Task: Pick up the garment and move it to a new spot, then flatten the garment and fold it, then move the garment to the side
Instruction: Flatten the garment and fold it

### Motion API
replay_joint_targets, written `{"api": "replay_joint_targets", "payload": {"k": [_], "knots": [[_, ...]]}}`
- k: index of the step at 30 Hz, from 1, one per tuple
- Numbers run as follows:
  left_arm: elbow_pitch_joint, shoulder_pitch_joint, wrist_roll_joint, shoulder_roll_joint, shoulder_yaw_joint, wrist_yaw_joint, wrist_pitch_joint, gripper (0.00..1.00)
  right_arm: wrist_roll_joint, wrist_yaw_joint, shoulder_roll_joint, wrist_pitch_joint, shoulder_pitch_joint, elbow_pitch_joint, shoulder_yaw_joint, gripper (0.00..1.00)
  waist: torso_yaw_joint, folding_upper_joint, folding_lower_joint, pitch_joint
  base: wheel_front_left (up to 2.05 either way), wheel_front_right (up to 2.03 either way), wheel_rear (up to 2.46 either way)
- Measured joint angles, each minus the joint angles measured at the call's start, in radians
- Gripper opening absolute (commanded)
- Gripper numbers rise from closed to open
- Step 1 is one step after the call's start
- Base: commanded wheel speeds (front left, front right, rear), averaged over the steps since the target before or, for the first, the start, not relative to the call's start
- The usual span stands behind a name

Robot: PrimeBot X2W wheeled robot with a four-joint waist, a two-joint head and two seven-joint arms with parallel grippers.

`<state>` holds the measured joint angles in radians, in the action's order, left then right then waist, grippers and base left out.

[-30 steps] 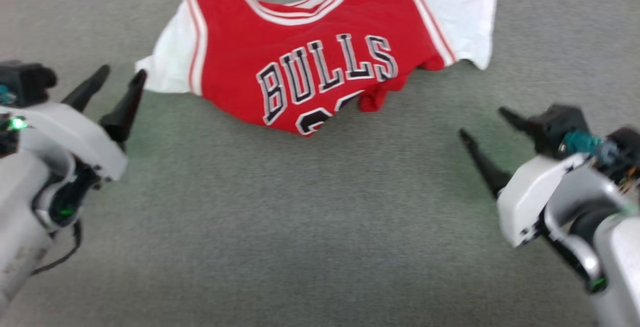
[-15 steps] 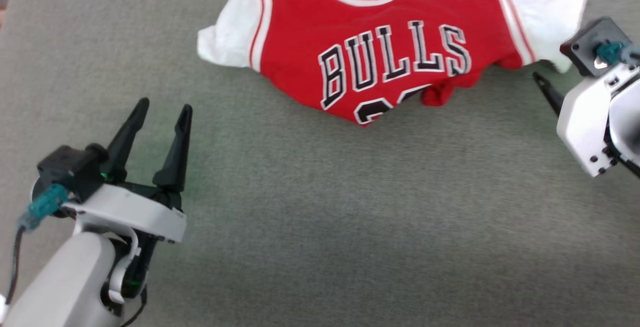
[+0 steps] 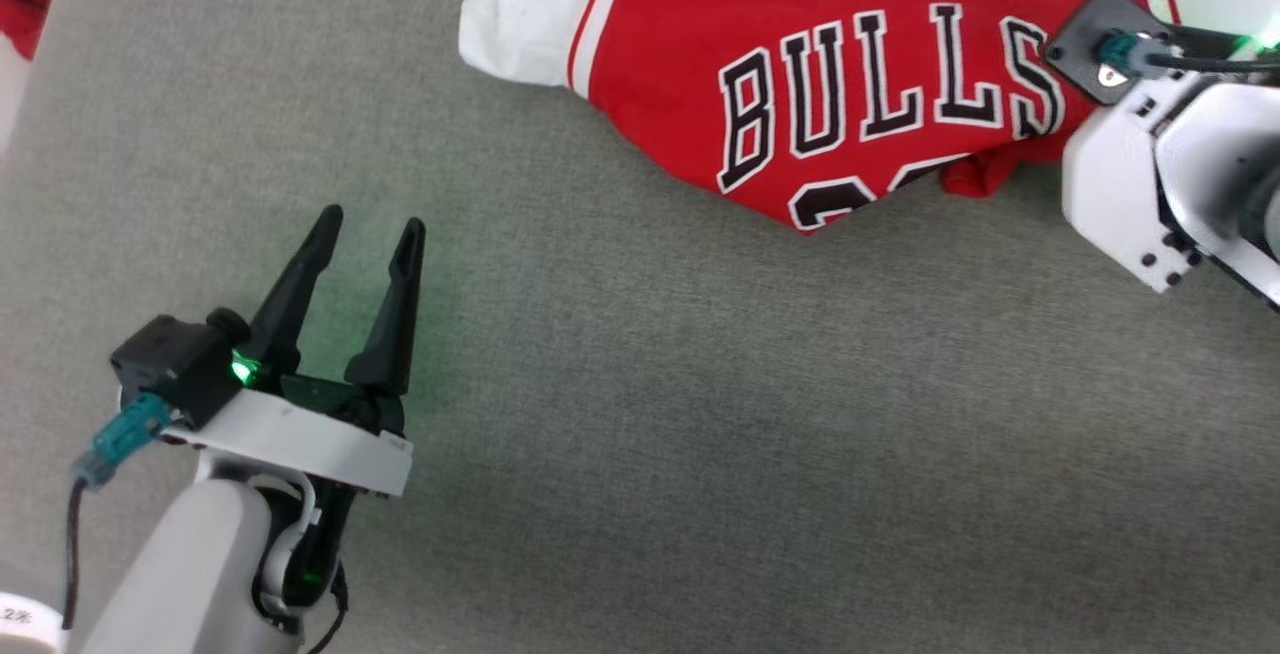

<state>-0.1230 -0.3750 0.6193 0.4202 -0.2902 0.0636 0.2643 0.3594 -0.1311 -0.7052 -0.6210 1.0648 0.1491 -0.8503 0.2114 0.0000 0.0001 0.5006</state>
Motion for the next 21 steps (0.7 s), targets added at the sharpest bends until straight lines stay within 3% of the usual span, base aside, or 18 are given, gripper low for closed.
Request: {"api": "replay_joint_targets", "payload": {"k": [9, 10, 11, 12, 13, 21], "knots": [[-0.041, 0.000, -0.030, -0.068, 0.033, 0.045, 0.000, 1.00, -0.046, 0.001, 0.081, 0.082, 0.073, 0.154, -0.059, 1.00, 0.031, 0.0000, 0.0000, 0.029, 0.00, 0.00, 0.00], [-0.046, 0.000, -0.031, -0.073, 0.037, 0.050, 0.000, 1.00, -0.047, 0.001, 0.088, 0.087, 0.075, 0.167, -0.064, 0.85, 0.033, 0.0000, 0.0000, 0.030, 0.00, 0.00, 0.00], [-0.048, 0.000, -0.031, -0.076, 0.043, 0.051, 0.000, 1.00, -0.047, 0.001, 0.094, 0.094, 0.078, 0.176, -0.068, 0.45, 0.034, 0.0000, 0.0000, 0.030, 0.00, 0.00, 0.00], [-0.050, -0.001, -0.032, -0.080, 0.047, 0.053, 0.000, 1.00, -0.046, 0.001, 0.100, 0.103, 0.083, 0.186, -0.072, 0.16, 0.035, 0.0000, -0.0001, 0.031, 0.00, 0.00, 0.00], [-0.053, -0.002, -0.036, -0.083, 0.051, 0.055, 0.000, 1.00, -0.046, 0.001, 0.106, 0.110, 0.088, 0.196, -0.076, 0.00, 0.034, 0.0000, 0.0000, 0.030, 0.00, 0.00, 0.00], [-0.077, 0.014, -0.049, -0.087, 0.080, 0.061, 0.000, 1.00, -0.025, 0.001, 0.119, 0.150, 0.067, 0.188, -0.102, 0.00, 0.008, 0.0001, 0.0000, 0.004, 0.00, 0.00, 0.00]]}}
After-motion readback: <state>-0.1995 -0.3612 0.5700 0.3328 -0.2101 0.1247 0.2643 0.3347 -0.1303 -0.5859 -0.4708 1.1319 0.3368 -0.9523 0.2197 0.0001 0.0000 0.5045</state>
